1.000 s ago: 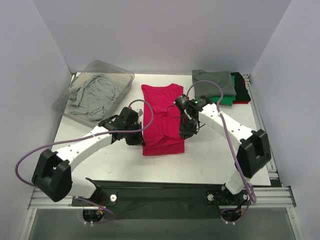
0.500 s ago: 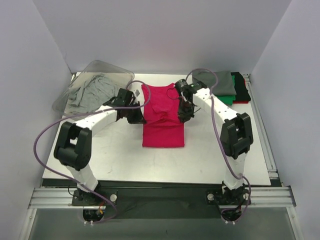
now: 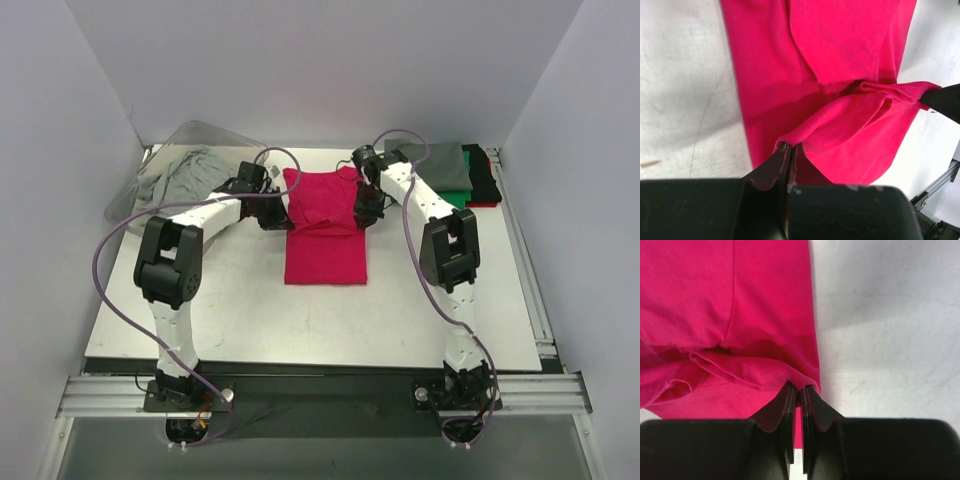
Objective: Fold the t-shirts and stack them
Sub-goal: Fold the folded rectangular tshirt in 1/3 of the way
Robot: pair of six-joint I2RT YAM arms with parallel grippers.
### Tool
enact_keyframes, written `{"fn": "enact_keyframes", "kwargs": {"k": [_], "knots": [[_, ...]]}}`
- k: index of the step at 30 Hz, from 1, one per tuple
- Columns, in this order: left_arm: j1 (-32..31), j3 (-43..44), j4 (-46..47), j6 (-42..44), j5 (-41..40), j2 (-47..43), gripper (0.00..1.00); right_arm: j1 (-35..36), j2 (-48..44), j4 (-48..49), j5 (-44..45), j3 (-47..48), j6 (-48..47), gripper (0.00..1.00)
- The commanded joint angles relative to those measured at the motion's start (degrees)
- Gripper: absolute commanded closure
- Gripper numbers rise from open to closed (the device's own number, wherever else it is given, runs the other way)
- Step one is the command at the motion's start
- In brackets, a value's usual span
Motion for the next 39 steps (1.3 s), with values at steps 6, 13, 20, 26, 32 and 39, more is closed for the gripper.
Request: {"fn": "enact_keyframes", "kwargs": {"k": [6,13,20,26,32,39], "knots": [[1.1,2.8,1.9,-1.0,-1.1,1.8,1.00,-2.8,4.3,-2.0,-4.4,7.3,-2.4,1.00],[2.1,-2.8,6.1,-1.9,-5.2,-1.9,0.30,-2.8,2.7,-1.7,-5.2,5.9,-4.8,0.48],[-0.2,-13.6,10.2,-1.6,-4.3,-9.2,0.29,-0.4,-8.9,1.9,-2.5,-7.2,-6.6,0.48],[-2.2,-20.5,10.0,-2.0,-4.2,-14.8,0.35,1.2,-14.0,5.2,-3.6,-20.9,-4.9,0.52],[-5.3,-23.6,6.0,-0.3,-7.5,-17.9,0.40,1.7,-16.3,9.8,-5.2,-30.6,-2.6,0.60],[-8.6,-25.5,4.4,0.7,-10.6,-17.3,0.42,1.6,-16.0,11.7,-6.2,-32.9,-2.2,0.67]]}}
